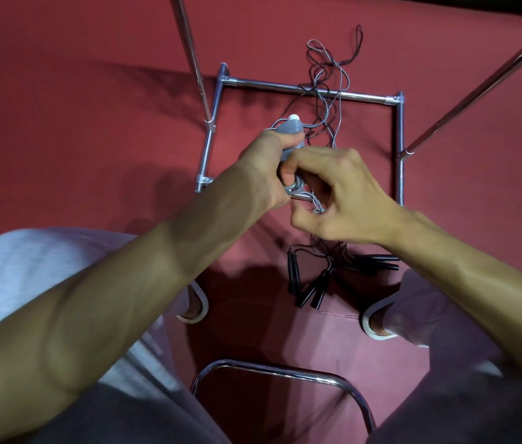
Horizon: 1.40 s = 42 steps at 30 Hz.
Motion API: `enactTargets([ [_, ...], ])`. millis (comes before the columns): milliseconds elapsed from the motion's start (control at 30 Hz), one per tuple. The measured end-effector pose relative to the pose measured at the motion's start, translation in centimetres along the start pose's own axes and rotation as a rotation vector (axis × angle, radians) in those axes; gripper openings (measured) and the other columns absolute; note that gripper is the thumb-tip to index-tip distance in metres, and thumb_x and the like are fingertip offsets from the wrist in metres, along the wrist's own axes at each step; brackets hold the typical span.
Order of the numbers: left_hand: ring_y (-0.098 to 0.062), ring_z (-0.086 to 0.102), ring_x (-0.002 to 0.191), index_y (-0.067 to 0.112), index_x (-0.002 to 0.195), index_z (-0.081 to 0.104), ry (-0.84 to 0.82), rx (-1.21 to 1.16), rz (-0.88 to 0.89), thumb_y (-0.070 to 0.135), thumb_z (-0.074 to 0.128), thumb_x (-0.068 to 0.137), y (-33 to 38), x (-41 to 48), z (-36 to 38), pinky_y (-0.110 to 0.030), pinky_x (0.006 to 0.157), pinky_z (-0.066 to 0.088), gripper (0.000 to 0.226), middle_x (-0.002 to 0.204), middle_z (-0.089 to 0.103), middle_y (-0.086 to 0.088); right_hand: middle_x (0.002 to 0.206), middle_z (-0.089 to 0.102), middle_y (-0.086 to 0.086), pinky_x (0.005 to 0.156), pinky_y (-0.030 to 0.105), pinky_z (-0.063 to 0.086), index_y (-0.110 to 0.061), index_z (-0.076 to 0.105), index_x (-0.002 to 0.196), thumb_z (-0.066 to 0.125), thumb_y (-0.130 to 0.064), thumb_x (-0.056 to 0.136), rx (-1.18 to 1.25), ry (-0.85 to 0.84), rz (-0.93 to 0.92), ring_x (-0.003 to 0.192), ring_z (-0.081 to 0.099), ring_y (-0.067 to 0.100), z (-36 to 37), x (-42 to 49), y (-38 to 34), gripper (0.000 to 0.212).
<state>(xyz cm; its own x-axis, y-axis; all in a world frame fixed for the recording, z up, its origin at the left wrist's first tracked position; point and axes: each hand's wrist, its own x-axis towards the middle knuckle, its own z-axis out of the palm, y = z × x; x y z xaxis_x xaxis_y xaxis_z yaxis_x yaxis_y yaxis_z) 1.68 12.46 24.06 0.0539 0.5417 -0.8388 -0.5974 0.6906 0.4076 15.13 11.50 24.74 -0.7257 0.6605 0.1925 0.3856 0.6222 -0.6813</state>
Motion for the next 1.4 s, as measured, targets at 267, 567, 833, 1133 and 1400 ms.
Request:
enactTargets([
  [267, -0.019, 0.061, 0.050, 0.011, 0.098, 0.057, -0.019, -0.029, 0.166, 0.005, 0.061, 0.097, -0.9, 1.5, 0.2, -0.028, 0.048, 0.055, 0.007, 0.071, 0.059, -0.009, 0.051, 0.042, -0.009, 0.054, 0.036, 0.044, -0.027, 0.049, 0.070, 0.059, -0.015, 0.062, -0.149, 0.068, 0.204, 0.053, 0.033, 0.017, 0.9, 0.0, -0.2, 0.017],
  [567, -0.025, 0.062, 0.068, 0.017, 0.115, 0.048, 0.122, 0.000, 0.291, -0.001, 0.068, 0.091, -1.6, 2.5, 0.8, -0.032, 0.054, 0.054, 0.036, 0.094, 0.061, -0.014, 0.057, 0.047, 0.010, 0.052, 0.035, 0.035, -0.023, 0.046, 0.057, 0.063, 0.005, 0.062, 0.412, 0.134, 0.492, 0.058, 0.035, 0.018, 1.6, -0.4, 0.5, 0.034],
  [833, -0.027, 0.058, 0.119, 0.014, 0.143, 0.043, 0.321, 1.094, 0.282, 0.038, 0.066, 0.078, -0.5, 2.5, -0.5, -0.038, 0.098, 0.052, 0.073, 0.138, 0.054, -0.012, 0.052, 0.041, -0.003, 0.040, 0.016, 0.017, -0.023, 0.037, 0.048, 0.068, 0.016, 0.069, 1.112, -0.100, 0.845, 0.041, 0.027, 0.005, -2.2, -0.2, 0.1, 0.054],
  [1133, -0.022, 0.055, 0.043, 0.012, 0.073, 0.060, -0.500, 0.918, 0.340, 0.062, 0.022, 0.105, 0.1, -2.9, 0.3, -0.022, 0.041, 0.046, 0.070, 0.055, 0.057, -0.012, 0.070, 0.056, -0.009, 0.032, 0.008, 0.023, -0.016, 0.075, 0.077, 0.051, -0.024, 0.094, 1.585, -0.239, 0.954, 0.034, 0.038, 0.000, -6.4, -0.5, 1.2, 0.030],
  [1400, -0.011, 0.057, 0.055, 0.006, 0.105, 0.064, -0.561, 1.093, 0.579, 0.037, 0.075, 0.090, 0.1, -2.8, -0.3, -0.028, 0.052, 0.050, 0.036, 0.067, 0.061, 0.005, 0.067, 0.018, -0.007, 0.037, 0.009, 0.012, -0.018, 0.063, 0.080, 0.065, -0.029, 0.087, 1.377, -0.179, 1.041, 0.039, 0.017, 0.002, -6.5, -1.1, 0.8, 0.013],
])
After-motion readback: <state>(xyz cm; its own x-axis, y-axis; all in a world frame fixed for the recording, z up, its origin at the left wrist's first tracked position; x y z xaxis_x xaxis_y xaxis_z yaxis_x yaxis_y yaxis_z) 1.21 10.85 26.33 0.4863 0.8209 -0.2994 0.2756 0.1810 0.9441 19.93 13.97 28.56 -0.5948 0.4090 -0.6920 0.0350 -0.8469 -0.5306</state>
